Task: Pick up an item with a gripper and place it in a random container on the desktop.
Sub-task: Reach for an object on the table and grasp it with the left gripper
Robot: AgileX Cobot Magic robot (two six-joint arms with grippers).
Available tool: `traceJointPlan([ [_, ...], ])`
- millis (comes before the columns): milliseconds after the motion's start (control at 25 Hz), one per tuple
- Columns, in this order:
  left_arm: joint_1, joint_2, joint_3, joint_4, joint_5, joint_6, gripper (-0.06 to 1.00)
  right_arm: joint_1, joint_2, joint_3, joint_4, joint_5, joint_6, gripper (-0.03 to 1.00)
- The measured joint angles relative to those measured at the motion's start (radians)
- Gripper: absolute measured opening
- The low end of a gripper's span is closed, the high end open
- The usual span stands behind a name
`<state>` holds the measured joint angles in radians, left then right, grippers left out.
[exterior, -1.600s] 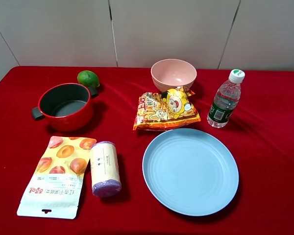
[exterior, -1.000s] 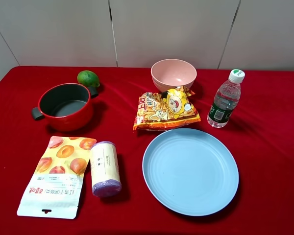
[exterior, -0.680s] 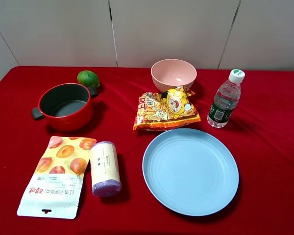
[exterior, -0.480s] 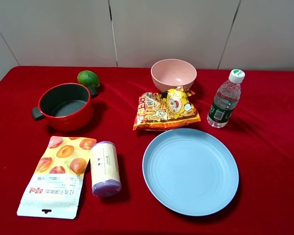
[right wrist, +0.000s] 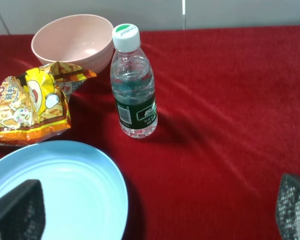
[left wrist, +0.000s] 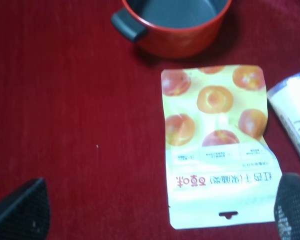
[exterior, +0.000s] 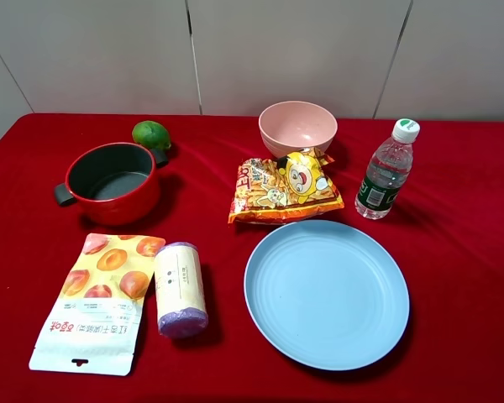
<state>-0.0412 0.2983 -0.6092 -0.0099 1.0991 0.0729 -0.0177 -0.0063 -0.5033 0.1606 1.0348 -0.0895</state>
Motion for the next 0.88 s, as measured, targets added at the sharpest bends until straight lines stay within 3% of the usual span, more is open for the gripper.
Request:
traceJointPlan([
  [640, -0.003, 0.406, -0.092, -0.137, -0.02, 0.052, 0.88, 0.0, 0.0, 0.0, 0.0, 0.0, 0.0, 0.69],
  [880, -0.068, 0.48, -0.092, -0.15, -0.031, 0.027, 0.88, 0.0, 0.0, 0.0, 0.0, 0.0, 0.0, 0.69],
])
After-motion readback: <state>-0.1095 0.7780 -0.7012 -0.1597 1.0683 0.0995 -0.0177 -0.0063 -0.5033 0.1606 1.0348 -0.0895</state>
